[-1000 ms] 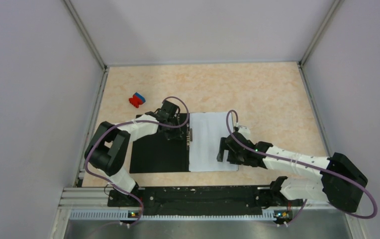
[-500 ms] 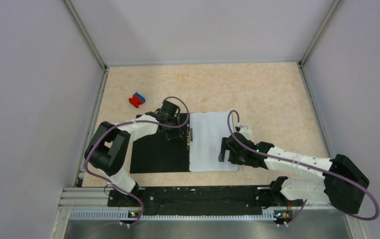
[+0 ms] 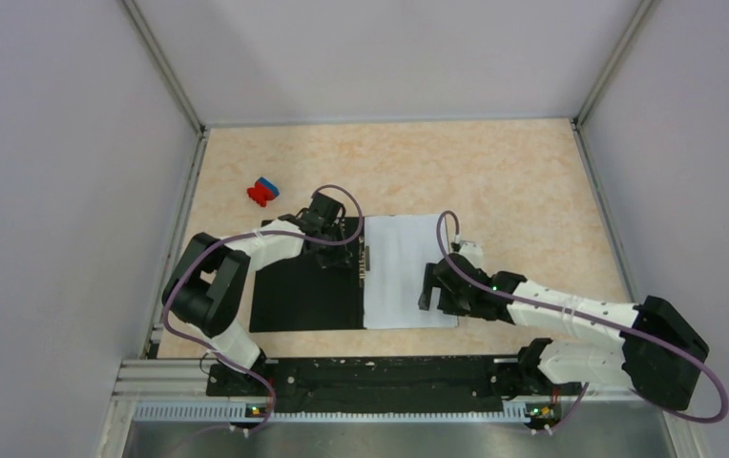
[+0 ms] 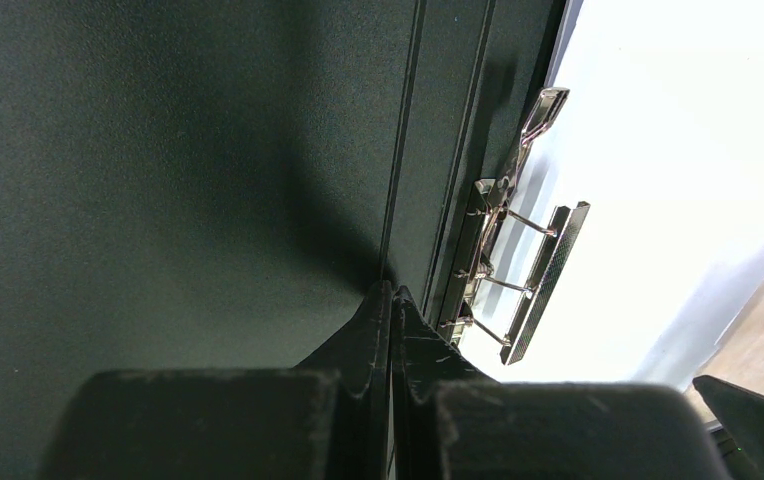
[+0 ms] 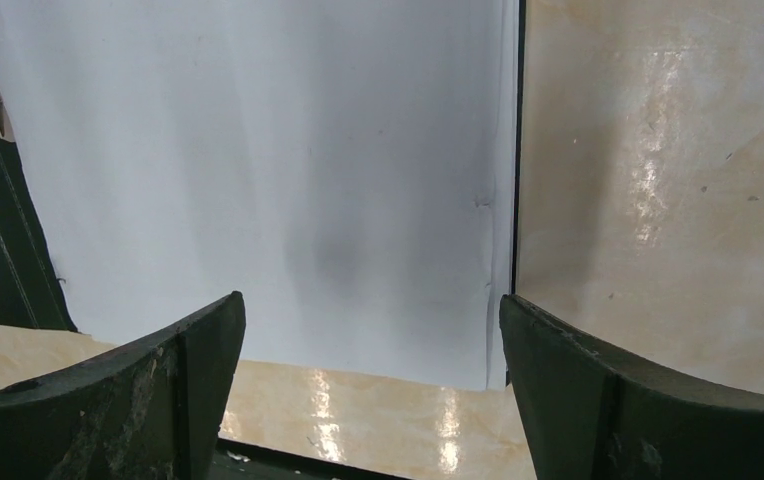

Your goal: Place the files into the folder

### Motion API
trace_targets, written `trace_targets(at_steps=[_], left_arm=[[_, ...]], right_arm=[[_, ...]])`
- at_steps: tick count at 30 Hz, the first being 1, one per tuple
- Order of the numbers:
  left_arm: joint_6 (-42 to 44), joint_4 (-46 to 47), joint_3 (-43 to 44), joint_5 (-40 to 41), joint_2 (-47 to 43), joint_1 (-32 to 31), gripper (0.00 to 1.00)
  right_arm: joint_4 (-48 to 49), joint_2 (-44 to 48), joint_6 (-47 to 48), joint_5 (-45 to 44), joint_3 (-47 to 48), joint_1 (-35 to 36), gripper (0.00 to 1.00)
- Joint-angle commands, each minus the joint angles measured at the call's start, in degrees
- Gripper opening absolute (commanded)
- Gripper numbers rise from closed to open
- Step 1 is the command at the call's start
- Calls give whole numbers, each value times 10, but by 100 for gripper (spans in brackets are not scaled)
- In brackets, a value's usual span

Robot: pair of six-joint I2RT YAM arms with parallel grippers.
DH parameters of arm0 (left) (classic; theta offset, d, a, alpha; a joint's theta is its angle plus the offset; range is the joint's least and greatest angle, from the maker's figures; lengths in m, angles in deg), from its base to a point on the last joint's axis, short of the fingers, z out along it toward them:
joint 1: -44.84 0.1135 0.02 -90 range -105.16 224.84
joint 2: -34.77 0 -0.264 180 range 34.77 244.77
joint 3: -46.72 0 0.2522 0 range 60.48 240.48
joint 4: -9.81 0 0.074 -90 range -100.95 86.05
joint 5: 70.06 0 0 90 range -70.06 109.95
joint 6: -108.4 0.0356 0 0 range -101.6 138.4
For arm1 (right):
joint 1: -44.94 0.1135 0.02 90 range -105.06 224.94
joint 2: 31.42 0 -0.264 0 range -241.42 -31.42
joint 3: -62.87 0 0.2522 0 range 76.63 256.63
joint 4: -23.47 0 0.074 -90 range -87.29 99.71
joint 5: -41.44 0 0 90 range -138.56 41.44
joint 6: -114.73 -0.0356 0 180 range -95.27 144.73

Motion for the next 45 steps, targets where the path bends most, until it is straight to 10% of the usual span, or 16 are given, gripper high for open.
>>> trace_targets(at_steps=[1,45], left_arm=[[2,-8,-22,4,20,-7,0],[2,-4,-22,1,24,-7,0]], right_arm=[[25,-11,0,5,2,6,97],[-7,5,7,-18,6,-7,97]])
